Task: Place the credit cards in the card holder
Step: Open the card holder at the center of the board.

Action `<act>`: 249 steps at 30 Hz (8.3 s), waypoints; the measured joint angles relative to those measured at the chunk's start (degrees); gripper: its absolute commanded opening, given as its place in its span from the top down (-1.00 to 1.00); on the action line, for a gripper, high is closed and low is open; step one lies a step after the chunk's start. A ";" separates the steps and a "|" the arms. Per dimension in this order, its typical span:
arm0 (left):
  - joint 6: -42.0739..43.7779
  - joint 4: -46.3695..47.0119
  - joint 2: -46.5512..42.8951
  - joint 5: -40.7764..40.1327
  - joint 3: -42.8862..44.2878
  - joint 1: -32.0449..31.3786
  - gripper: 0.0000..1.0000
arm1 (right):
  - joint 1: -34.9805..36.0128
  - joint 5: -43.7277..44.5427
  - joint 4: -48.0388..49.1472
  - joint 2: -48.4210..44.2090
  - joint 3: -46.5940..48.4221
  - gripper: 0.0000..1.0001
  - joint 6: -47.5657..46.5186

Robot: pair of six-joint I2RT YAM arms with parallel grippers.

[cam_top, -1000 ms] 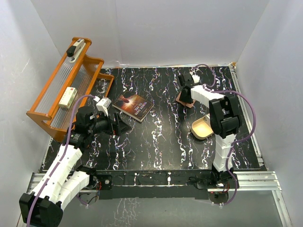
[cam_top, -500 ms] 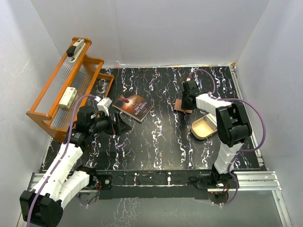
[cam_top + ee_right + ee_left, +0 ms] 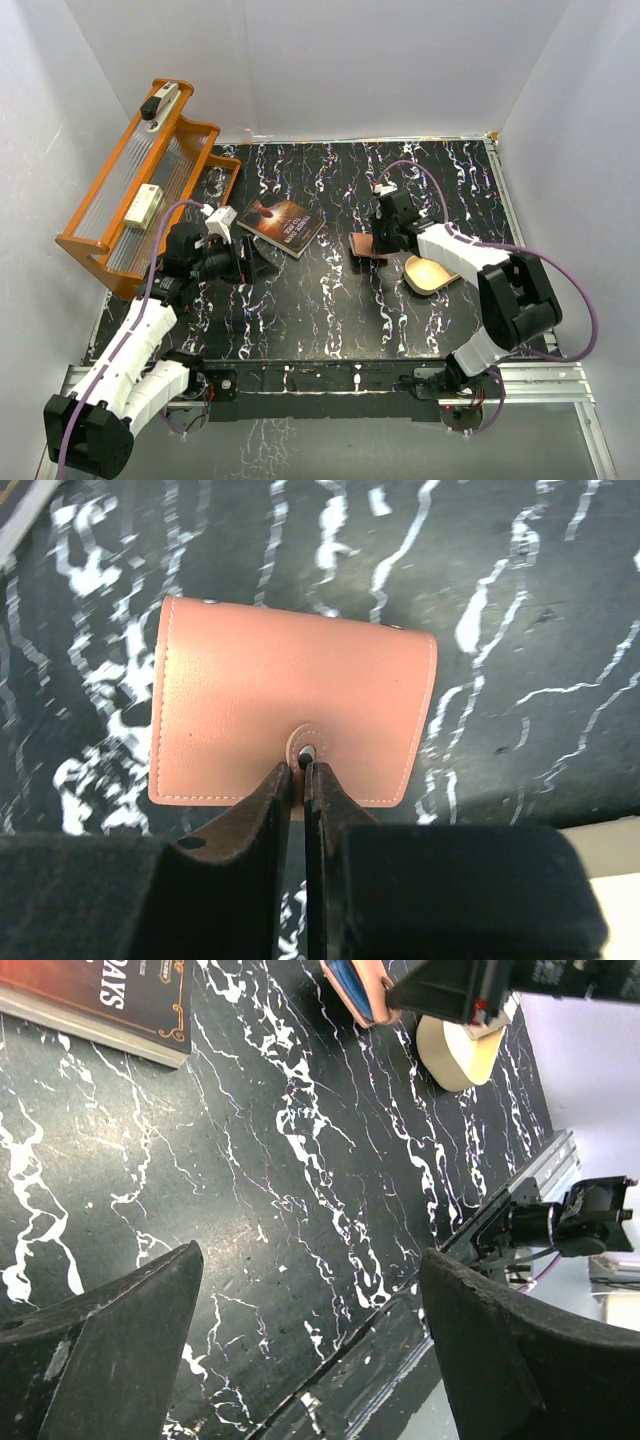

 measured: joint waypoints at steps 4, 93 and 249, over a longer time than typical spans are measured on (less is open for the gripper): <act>-4.20 -0.15 2.29 0.15 0.09 0.00 -0.61 | 4.24 -1.51 1.60 -5.60 -3.32 1.00 -1.97; -20.33 15.47 13.64 14.97 -2.40 0.13 1.00 | 36.52 20.06 15.61 -21.09 -3.48 -0.09 24.65; -21.44 24.65 35.89 7.43 -8.00 -0.35 -0.27 | 26.01 11.21 15.80 -18.86 -27.78 1.00 23.89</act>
